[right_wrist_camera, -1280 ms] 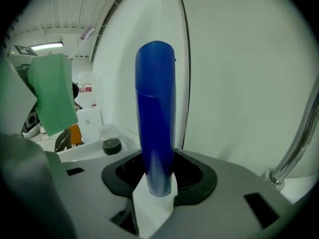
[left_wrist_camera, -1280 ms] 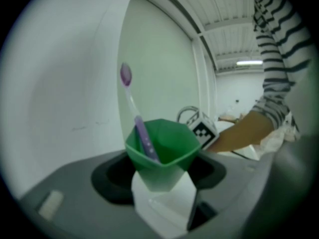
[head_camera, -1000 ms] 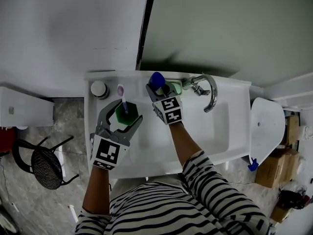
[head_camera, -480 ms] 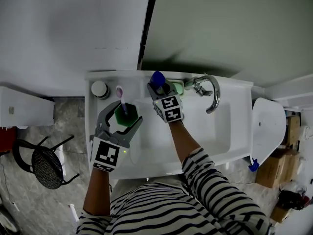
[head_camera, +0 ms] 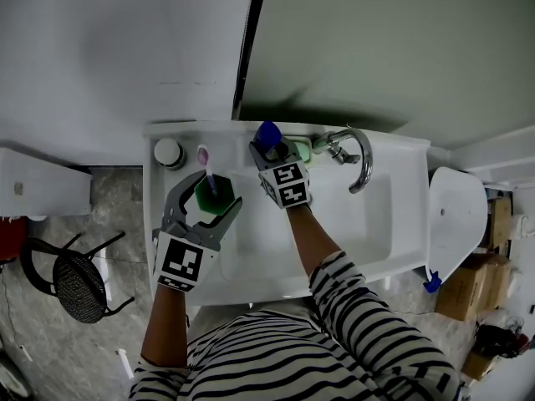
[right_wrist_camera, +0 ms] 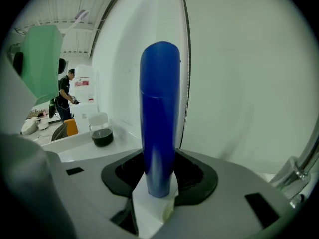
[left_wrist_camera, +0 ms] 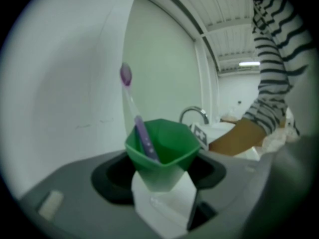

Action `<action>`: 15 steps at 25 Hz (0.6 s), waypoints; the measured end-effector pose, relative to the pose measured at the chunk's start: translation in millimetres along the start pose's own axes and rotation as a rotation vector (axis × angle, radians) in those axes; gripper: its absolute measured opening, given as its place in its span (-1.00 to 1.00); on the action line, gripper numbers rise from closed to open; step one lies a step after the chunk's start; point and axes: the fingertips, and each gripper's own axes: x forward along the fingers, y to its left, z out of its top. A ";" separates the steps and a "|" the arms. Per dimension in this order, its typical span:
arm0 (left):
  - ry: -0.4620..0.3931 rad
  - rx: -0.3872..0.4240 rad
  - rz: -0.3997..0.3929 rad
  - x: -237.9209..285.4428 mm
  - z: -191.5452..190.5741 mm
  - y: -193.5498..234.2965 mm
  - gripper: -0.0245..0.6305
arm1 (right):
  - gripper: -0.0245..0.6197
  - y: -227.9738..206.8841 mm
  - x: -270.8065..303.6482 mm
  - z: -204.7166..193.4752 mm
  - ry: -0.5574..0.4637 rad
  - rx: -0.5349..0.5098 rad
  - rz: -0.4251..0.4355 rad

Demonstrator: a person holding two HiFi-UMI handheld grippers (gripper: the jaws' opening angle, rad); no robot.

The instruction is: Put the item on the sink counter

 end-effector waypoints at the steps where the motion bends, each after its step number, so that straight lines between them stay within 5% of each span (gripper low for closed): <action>1: 0.000 -0.001 0.001 0.1 0.0 0.1 0.01 | -0.40 -0.2 0.2 1.4 -0.001 -0.005 -0.001; 15: -0.011 0.018 -0.003 2.1 12.5 -7.2 0.01 | -0.11 1.5 -24.5 22.9 -0.033 0.000 0.023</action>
